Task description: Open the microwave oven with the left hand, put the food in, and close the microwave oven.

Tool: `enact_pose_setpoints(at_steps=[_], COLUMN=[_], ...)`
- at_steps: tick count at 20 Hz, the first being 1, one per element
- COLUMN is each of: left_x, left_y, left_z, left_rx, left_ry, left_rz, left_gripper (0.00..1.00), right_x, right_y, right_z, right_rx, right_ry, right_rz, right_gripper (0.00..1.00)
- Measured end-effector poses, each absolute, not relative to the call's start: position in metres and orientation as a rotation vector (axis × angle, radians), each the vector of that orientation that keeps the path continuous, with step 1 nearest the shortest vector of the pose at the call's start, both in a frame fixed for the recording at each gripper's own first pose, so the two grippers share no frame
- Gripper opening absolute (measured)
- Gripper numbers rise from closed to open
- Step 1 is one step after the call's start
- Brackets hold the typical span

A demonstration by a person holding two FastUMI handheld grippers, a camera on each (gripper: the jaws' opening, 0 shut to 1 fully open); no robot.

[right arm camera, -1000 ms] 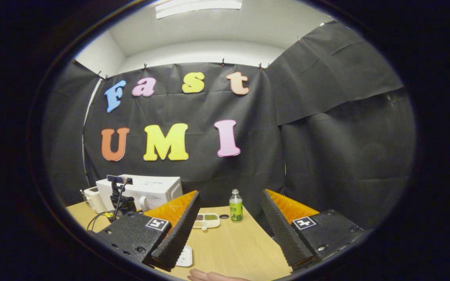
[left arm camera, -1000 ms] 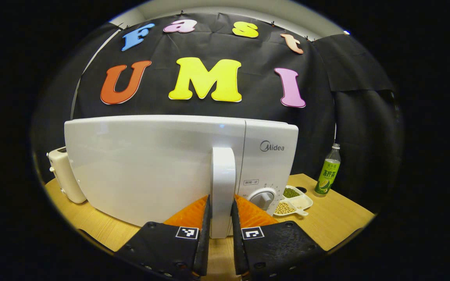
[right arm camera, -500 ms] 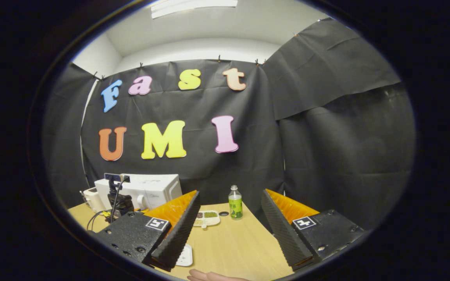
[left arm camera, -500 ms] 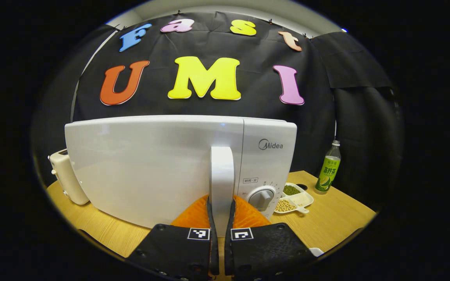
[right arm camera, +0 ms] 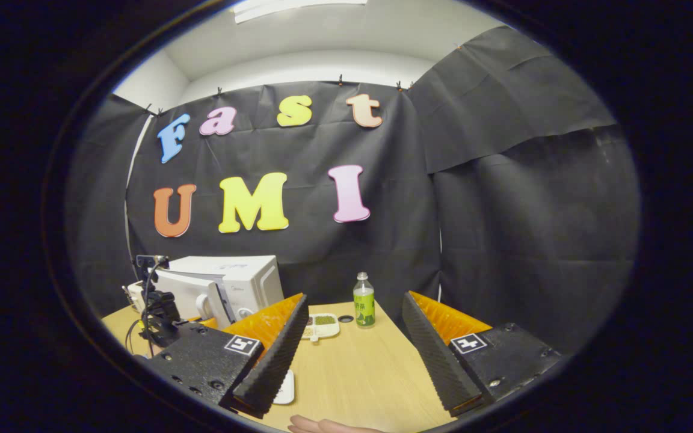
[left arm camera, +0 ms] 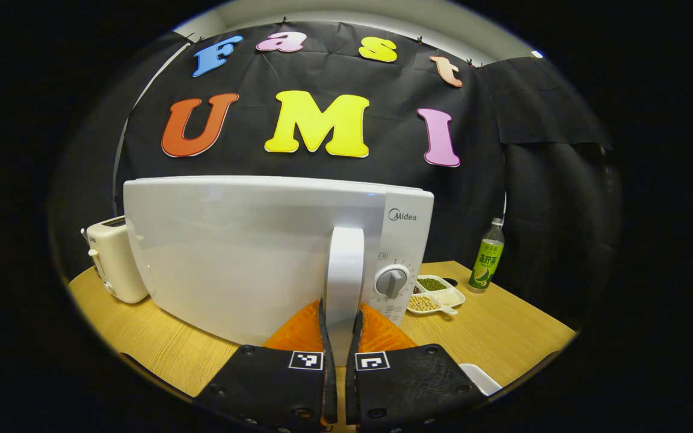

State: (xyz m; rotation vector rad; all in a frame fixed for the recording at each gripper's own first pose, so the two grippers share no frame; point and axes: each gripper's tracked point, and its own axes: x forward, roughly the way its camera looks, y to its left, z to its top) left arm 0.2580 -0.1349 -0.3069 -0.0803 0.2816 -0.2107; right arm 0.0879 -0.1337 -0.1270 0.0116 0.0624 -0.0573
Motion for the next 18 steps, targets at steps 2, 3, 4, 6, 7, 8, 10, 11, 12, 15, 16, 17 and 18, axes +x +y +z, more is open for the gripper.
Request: enact_pose_setpoints(at_steps=[2,3,4,6,7,8,10,11,12,15,16,17,18], left_x=[0.236,0.226,0.216,0.198,0.189,0.181,0.165,0.156,0.147,0.124,0.118,0.112,0.107], left_y=[-0.124,-0.118,-0.112,-0.101,-0.094,-0.087,-0.070,-0.060,-0.050,-0.018,-0.008,0.002,0.012], left_z=[-0.305,-0.304,-0.303,-0.301,-0.300,-0.301,-0.300,-0.299,-0.298,-0.298,-0.298,-0.298,-0.298], left_rx=[-0.071,-0.070,-0.069,-0.058,-0.049,-0.042,-0.045,-0.045,-0.043,-0.040,-0.039,-0.036,-0.033], left_ry=[0.283,0.279,0.271,0.258,0.258,0.261,0.261,0.259,0.263,0.271,0.273,0.276,0.278], left_rz=[-0.215,-0.219,-0.223,-0.234,-0.239,-0.238,-0.229,-0.222,-0.212,-0.181,-0.174,-0.171,-0.166], left_gripper=[0.05,0.05,0.05,0.05,0.05,0.05,0.05,0.05,0.05,0.05,0.05,0.05,0.05], right_x=[0.085,0.083,0.080,0.073,0.070,0.066,0.059,0.056,0.053,0.043,0.040,0.037,0.035], right_y=[-0.128,-0.125,-0.122,-0.116,-0.112,-0.108,-0.099,-0.095,-0.091,-0.076,-0.070,-0.064,-0.058], right_z=[-0.131,-0.131,-0.133,-0.134,-0.134,-0.134,-0.134,-0.134,-0.136,-0.141,-0.144,-0.146,-0.150], right_rx=[0.017,0.016,0.011,-0.008,-0.017,-0.022,-0.021,-0.016,-0.010,0.002,0.004,0.009,0.014], right_ry=[0.077,0.079,0.081,0.081,0.081,0.081,0.078,0.077,0.079,0.089,0.092,0.097,0.101], right_rz=[-0.051,-0.047,-0.046,-0.043,-0.041,-0.036,-0.027,-0.022,-0.017,0.007,0.019,0.027,0.039], right_gripper=[1.00,1.00,1.00,1.00,1.00,0.90,0.90,0.90,1.00,1.00,1.00,1.00,1.00])
